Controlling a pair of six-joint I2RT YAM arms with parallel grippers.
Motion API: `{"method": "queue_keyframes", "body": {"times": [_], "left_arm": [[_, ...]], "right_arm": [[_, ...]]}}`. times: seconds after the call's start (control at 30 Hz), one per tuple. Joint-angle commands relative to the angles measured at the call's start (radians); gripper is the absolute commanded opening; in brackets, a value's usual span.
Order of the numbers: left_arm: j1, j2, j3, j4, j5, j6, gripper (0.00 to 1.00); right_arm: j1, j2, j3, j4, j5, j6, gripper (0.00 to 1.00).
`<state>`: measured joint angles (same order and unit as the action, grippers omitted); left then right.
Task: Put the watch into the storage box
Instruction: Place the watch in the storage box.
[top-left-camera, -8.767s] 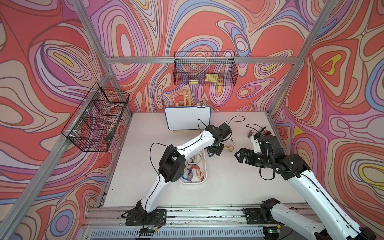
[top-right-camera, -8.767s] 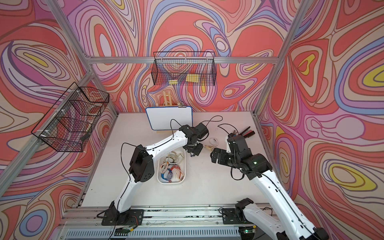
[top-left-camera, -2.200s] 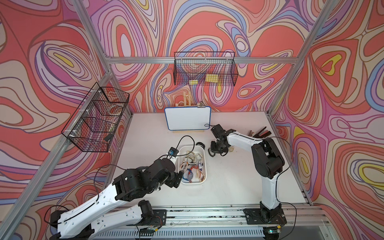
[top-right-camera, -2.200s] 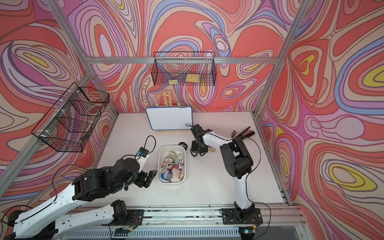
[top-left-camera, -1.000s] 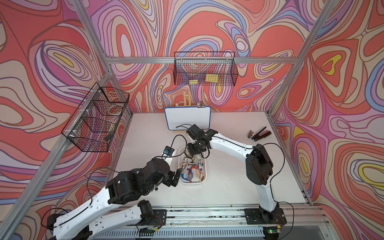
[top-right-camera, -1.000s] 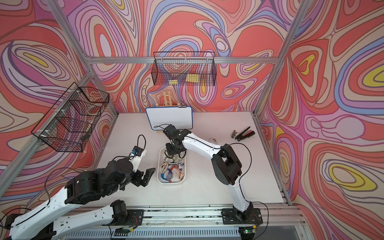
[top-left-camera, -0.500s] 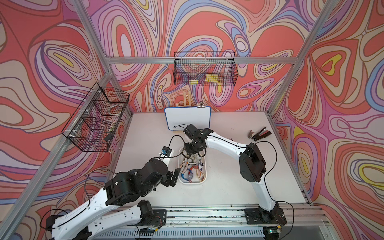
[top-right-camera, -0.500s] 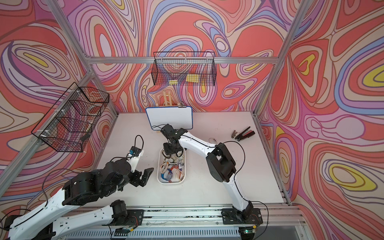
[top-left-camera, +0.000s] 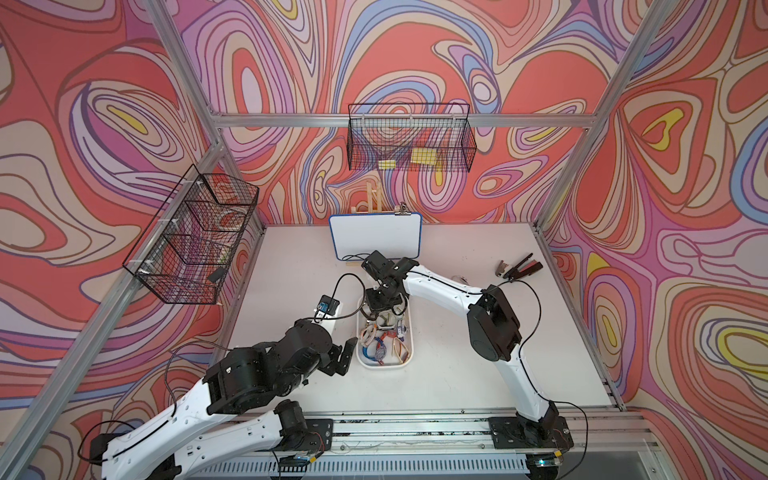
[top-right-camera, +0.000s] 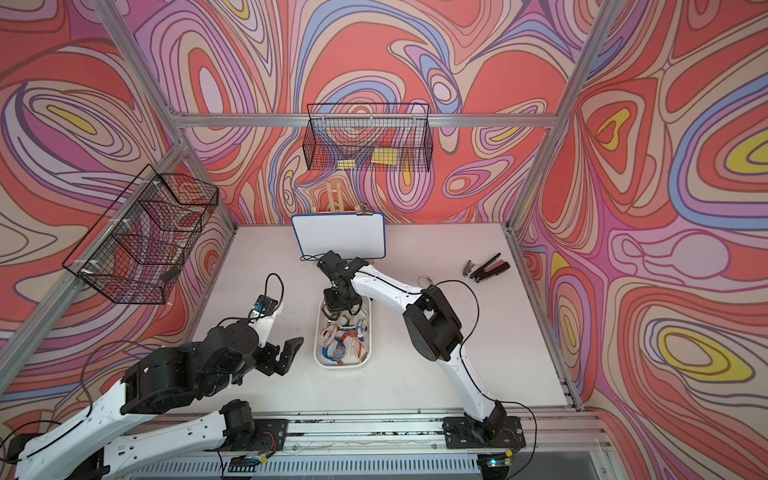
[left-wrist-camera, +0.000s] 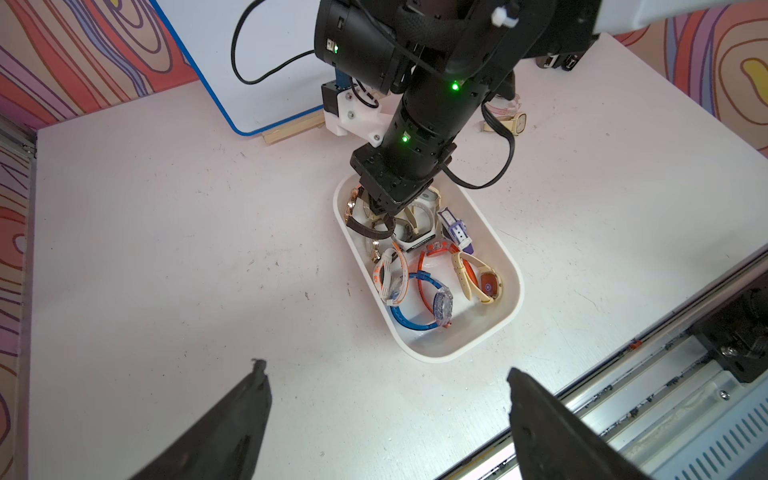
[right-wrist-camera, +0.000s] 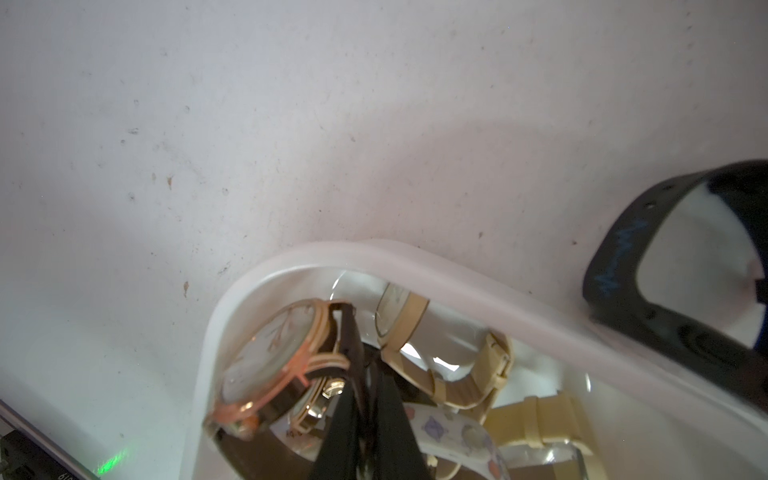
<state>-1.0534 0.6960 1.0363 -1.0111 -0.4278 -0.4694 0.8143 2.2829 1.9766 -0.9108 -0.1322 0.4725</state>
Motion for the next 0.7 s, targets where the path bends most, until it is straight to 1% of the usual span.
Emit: {"method": "queue_keyframes", "body": {"times": [0.0, 0.37, 0.43, 0.53, 0.67], "left_arm": [[-0.003, -0.009, -0.013, -0.023, -0.023, -0.010, 0.94], [-0.004, -0.010, -0.021, -0.021, -0.023, -0.017, 0.94], [-0.003, -0.010, -0.021, -0.019, -0.023, -0.017, 0.94], [-0.003, -0.009, -0.018, -0.018, -0.026, -0.015, 0.94], [-0.004, -0.007, -0.015, -0.016, -0.025, -0.014, 0.94]], "right_arm": [[0.008, 0.014, -0.006, 0.001, -0.006, 0.015, 0.00], [0.008, 0.047, 0.010, -0.042, 0.033, 0.008, 0.04], [0.009, 0.047, 0.013, -0.045, 0.042, 0.010, 0.08], [0.008, 0.034, 0.003, -0.020, 0.027, 0.009, 0.19], [0.007, 0.005, -0.012, 0.009, 0.025, 0.017, 0.25]]}}
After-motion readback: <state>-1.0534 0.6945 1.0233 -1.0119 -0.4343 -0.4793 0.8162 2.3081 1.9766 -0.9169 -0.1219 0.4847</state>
